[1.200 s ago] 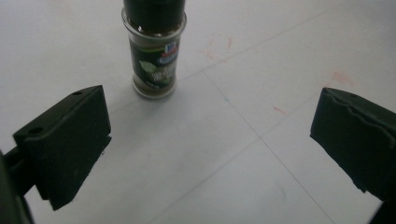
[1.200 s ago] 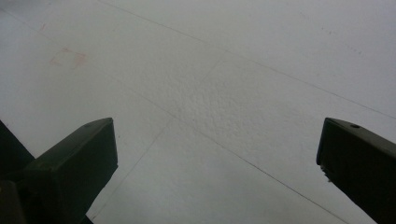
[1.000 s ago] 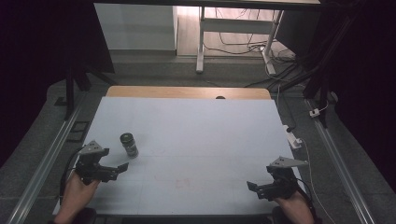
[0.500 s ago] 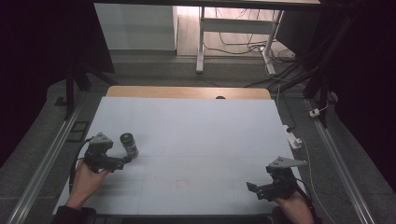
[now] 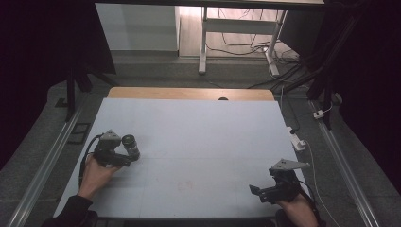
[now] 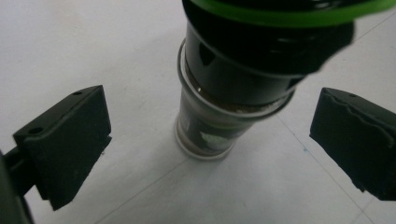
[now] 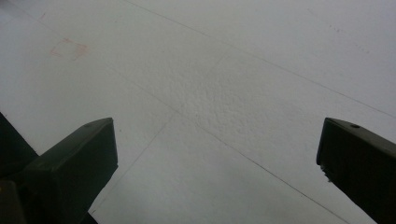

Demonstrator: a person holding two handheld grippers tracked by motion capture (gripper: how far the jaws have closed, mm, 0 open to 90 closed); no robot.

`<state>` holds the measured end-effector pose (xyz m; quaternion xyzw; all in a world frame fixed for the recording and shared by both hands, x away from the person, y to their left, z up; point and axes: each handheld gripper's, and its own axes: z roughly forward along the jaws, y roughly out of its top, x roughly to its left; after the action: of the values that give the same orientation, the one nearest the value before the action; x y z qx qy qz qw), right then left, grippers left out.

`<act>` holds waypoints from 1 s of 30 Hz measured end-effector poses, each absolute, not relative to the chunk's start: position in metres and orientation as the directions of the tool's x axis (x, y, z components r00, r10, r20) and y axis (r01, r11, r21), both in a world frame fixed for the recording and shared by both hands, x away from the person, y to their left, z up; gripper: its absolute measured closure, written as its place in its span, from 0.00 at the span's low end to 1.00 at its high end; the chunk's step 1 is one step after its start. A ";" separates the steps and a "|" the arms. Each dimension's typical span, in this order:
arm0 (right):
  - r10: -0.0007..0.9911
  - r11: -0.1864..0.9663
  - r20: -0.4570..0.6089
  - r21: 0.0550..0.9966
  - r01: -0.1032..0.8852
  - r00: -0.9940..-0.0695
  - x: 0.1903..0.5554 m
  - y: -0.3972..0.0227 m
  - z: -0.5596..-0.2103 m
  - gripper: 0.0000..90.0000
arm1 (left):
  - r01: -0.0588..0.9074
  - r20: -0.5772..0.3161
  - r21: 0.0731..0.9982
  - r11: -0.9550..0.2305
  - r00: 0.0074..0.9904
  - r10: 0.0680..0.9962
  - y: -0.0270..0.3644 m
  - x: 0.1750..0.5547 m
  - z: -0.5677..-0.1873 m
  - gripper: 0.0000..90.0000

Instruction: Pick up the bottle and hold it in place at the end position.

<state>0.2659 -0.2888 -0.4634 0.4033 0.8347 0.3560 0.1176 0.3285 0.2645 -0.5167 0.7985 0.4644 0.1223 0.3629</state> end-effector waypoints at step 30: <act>0.748 0.443 0.077 0.681 0.583 -0.660 0.266 -0.287 -0.464 0.00 | 0.613 -0.042 0.675 -0.411 0.587 0.808 0.255 0.330 -0.511 0.59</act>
<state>0.2659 -0.2871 -0.4641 0.3953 0.8413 0.3493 0.1181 0.3295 0.2551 -0.5106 0.8269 0.4298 0.1471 0.3316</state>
